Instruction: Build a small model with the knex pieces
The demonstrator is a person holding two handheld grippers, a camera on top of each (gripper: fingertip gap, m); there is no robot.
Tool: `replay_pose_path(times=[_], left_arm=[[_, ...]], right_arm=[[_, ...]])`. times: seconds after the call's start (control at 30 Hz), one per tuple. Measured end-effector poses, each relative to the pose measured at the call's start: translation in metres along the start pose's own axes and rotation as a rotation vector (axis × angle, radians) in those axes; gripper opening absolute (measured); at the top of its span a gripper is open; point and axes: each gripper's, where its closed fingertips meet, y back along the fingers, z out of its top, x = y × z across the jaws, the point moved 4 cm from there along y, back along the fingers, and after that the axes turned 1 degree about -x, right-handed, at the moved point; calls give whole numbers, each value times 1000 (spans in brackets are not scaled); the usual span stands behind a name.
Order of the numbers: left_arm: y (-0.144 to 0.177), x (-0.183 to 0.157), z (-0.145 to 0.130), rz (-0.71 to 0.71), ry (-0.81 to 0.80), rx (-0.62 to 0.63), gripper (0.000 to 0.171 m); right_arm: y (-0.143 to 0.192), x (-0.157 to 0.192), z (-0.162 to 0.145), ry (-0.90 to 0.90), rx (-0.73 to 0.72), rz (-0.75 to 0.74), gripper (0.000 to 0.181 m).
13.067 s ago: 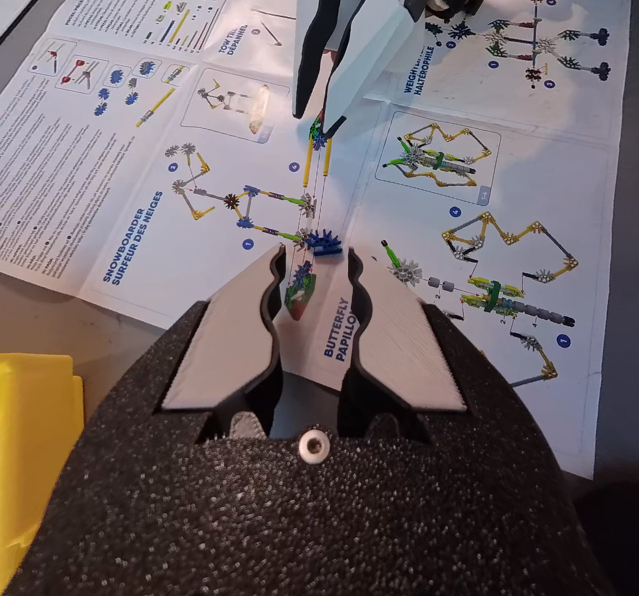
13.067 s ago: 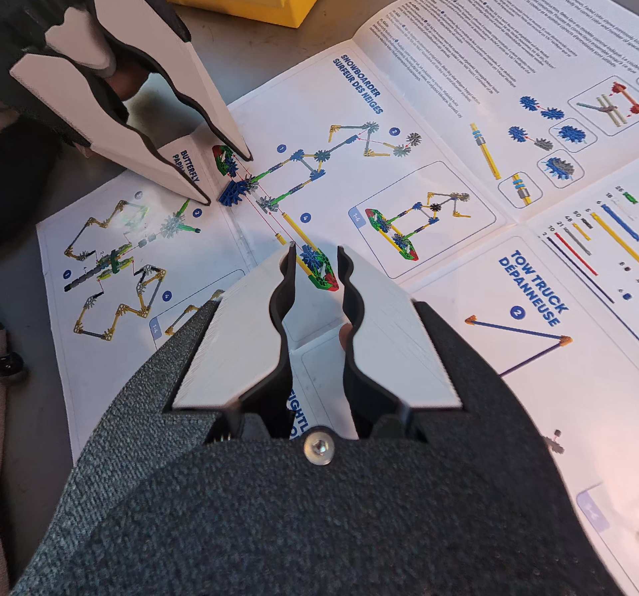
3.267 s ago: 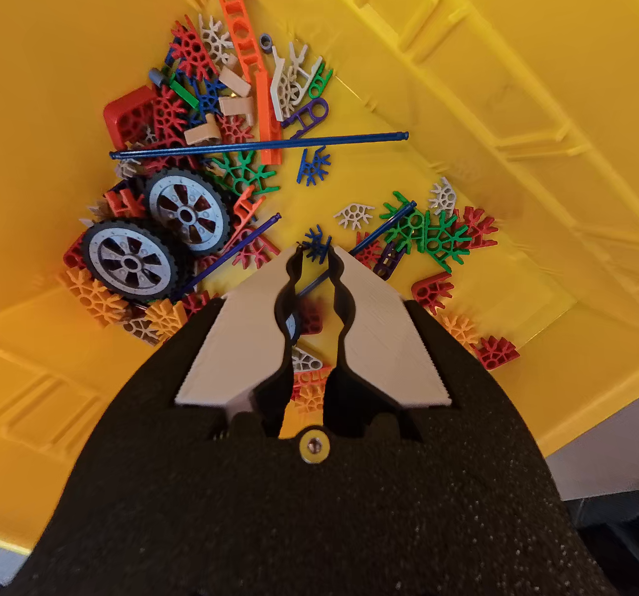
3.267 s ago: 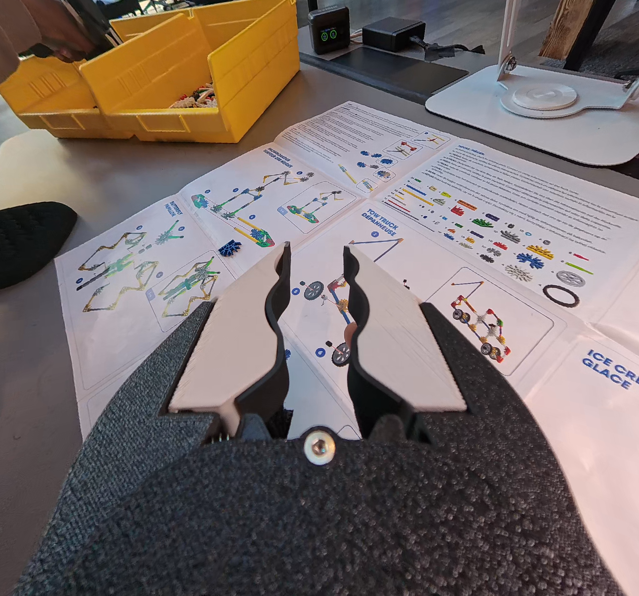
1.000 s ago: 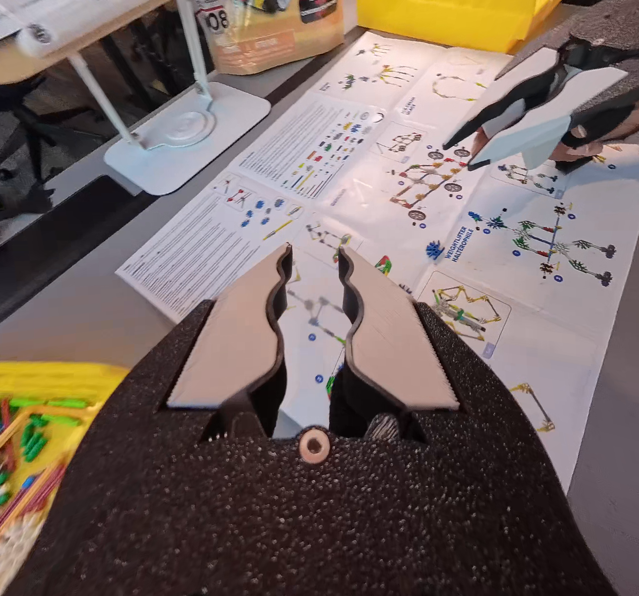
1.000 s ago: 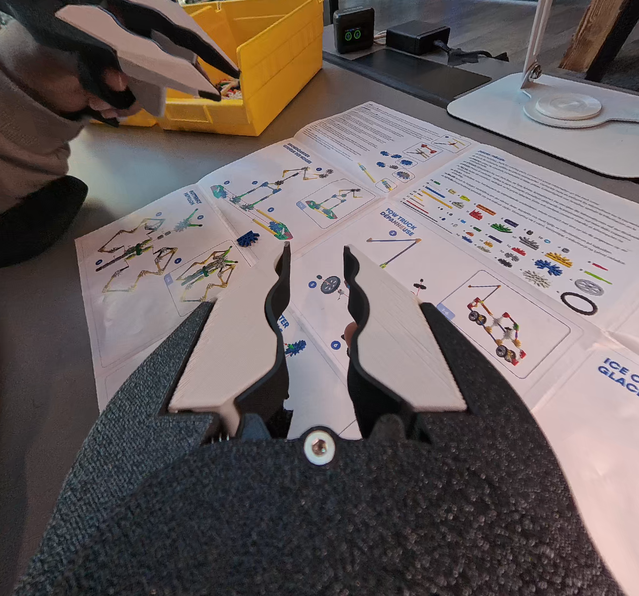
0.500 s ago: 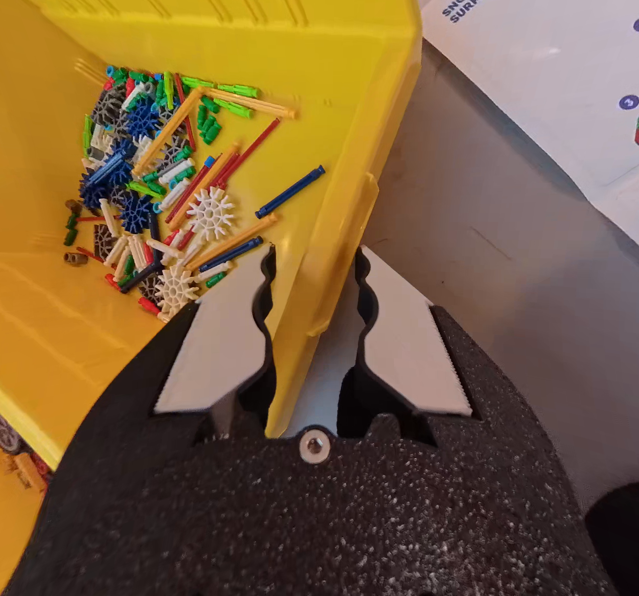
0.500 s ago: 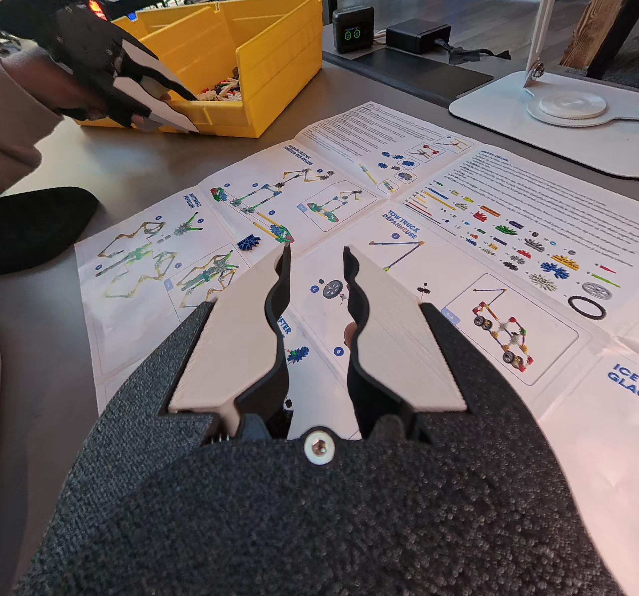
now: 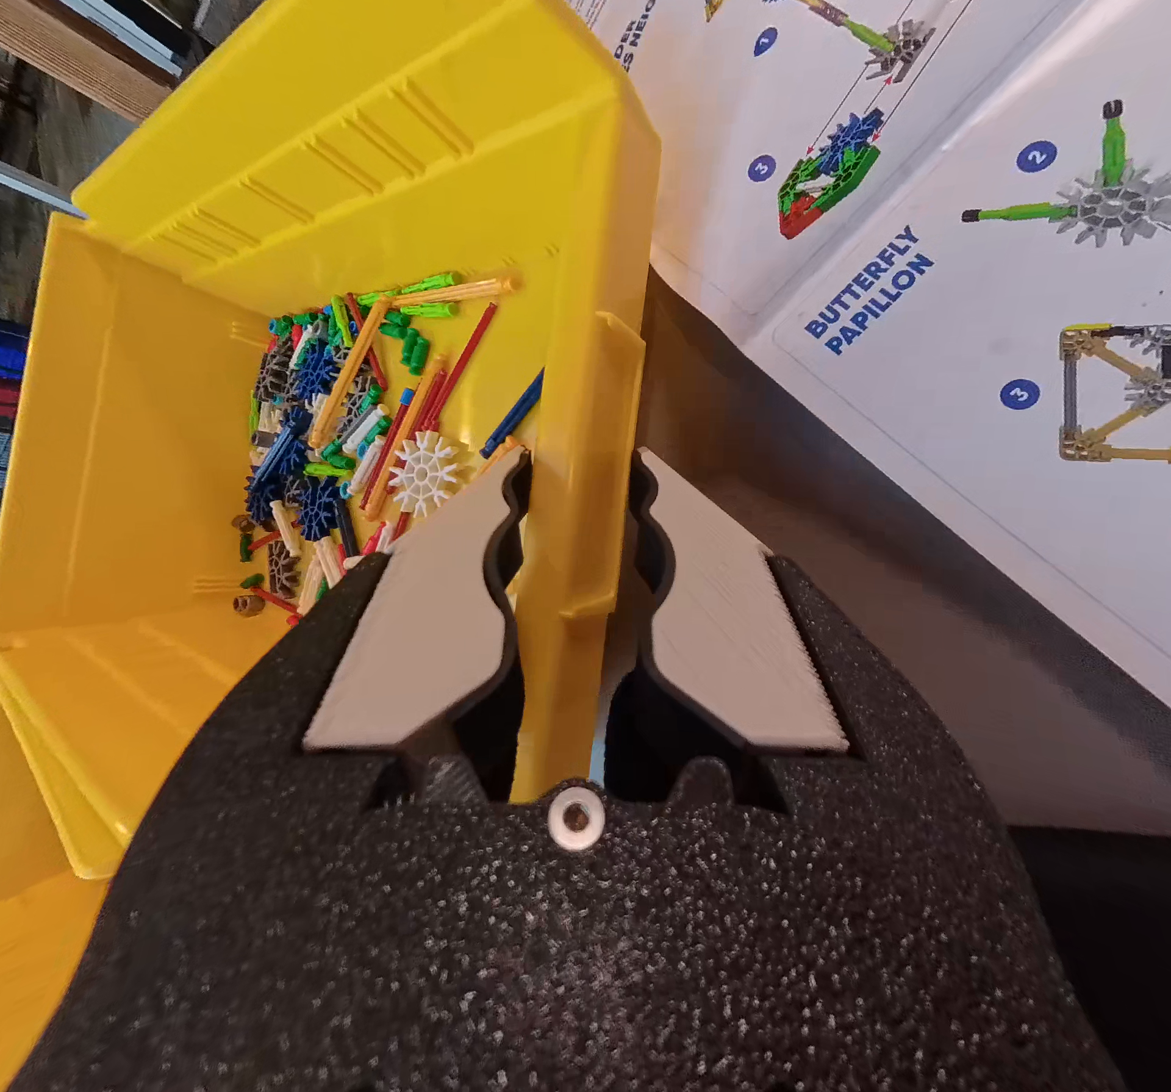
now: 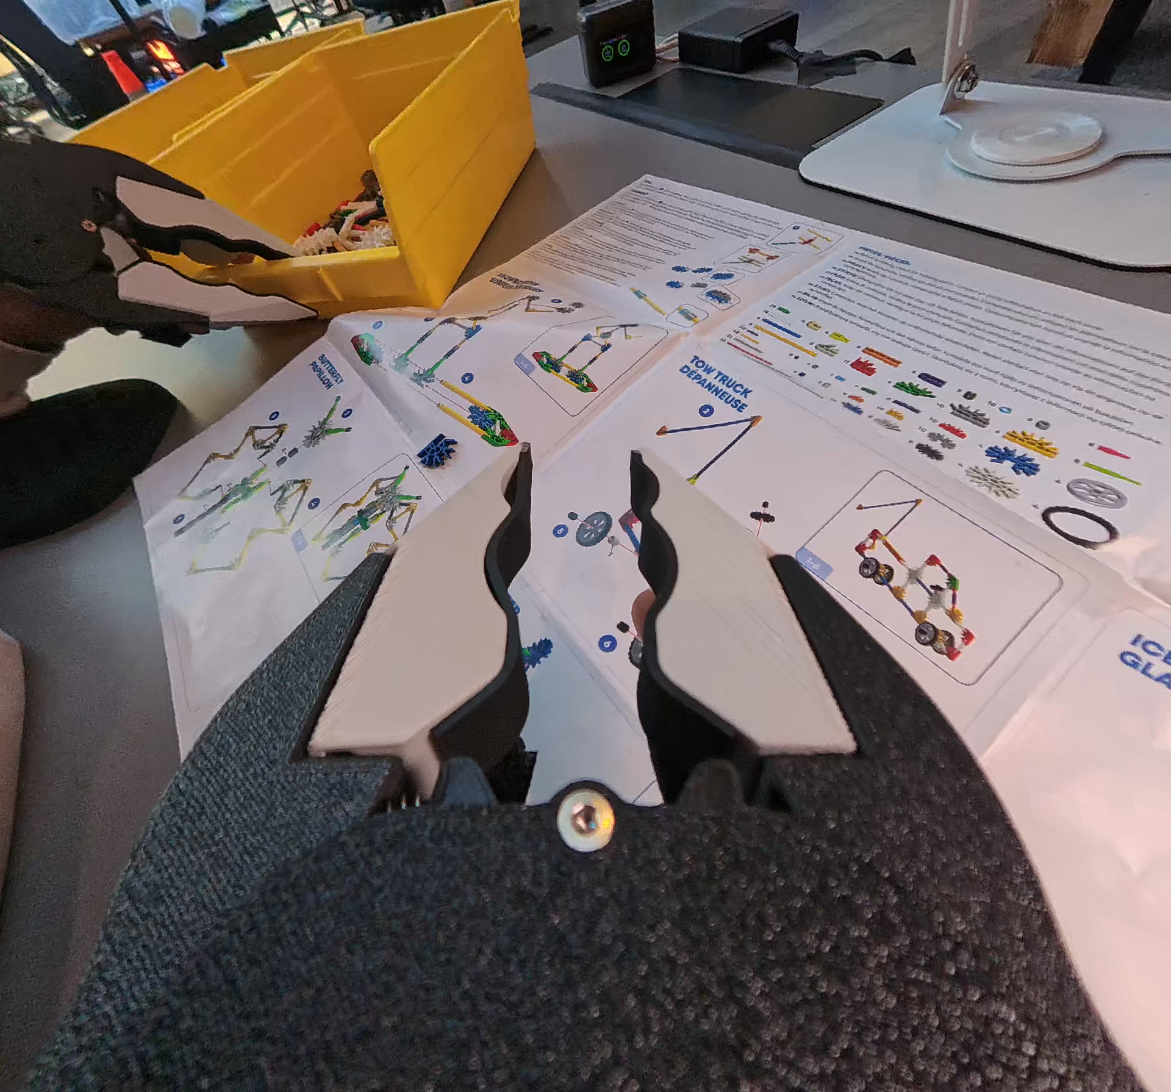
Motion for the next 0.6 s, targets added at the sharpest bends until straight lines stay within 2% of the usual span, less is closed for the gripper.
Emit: replay_pose_path(times=[0.33,0.6], left_arm=[[3,-5,-4,48,-65,-101,31],[2,2,-9,32,-113,-113,31]], right_arm=[[-3,-6,-1,-37,17,-13,30],[-6,-8,-4,-84,39,21,33]])
